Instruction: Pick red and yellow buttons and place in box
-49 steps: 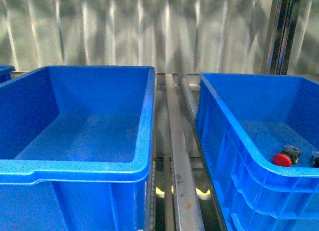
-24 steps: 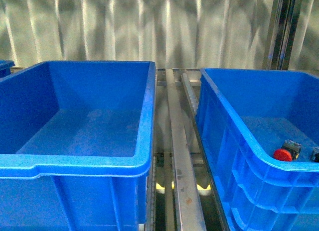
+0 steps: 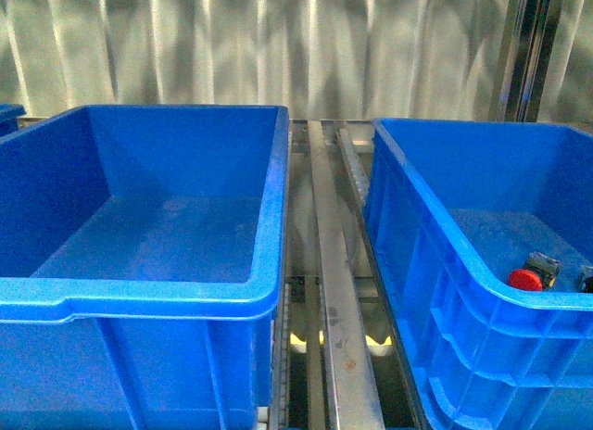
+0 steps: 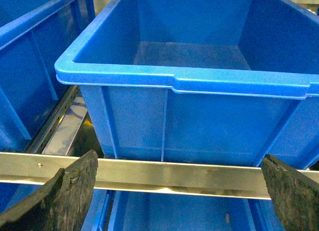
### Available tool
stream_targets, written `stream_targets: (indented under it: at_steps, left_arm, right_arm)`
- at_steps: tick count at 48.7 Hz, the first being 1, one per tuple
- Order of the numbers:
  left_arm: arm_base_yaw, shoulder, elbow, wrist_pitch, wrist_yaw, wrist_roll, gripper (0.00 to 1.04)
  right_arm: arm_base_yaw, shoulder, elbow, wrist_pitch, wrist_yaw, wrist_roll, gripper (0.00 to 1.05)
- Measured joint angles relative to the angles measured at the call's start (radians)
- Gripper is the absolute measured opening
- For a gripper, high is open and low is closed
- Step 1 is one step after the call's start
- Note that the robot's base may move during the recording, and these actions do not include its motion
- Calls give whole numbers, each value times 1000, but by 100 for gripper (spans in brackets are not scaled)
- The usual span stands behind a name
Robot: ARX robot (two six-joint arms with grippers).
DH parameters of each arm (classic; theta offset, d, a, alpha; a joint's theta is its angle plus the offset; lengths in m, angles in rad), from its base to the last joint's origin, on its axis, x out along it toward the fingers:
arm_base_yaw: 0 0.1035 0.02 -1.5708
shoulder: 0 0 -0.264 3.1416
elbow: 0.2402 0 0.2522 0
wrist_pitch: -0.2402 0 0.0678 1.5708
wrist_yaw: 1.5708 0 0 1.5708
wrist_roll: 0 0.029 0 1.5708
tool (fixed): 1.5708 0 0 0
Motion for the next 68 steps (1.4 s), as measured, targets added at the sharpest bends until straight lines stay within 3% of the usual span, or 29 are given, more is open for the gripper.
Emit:
stream_targets:
  at_steps: [11, 14, 17, 49, 68]
  left_arm:
    - [0, 0, 0, 0, 0, 0, 97]
    - [0, 0, 0, 0, 0, 0, 97]
    - [0, 0, 0, 0, 0, 0, 97]
    - [0, 0, 0, 0, 0, 0, 97]
    - [0, 0, 0, 0, 0, 0, 97]
  right_arm:
    - [0, -61, -15, -17, 0, 0, 6]
    - [0, -166, -15, -158, 0, 0, 6]
    - [1, -216, -15, -183, 0, -2, 8]
    - [1, -226, -15, -187, 0, -2, 102]
    - [1, -226, -15, -187, 0, -2, 102]
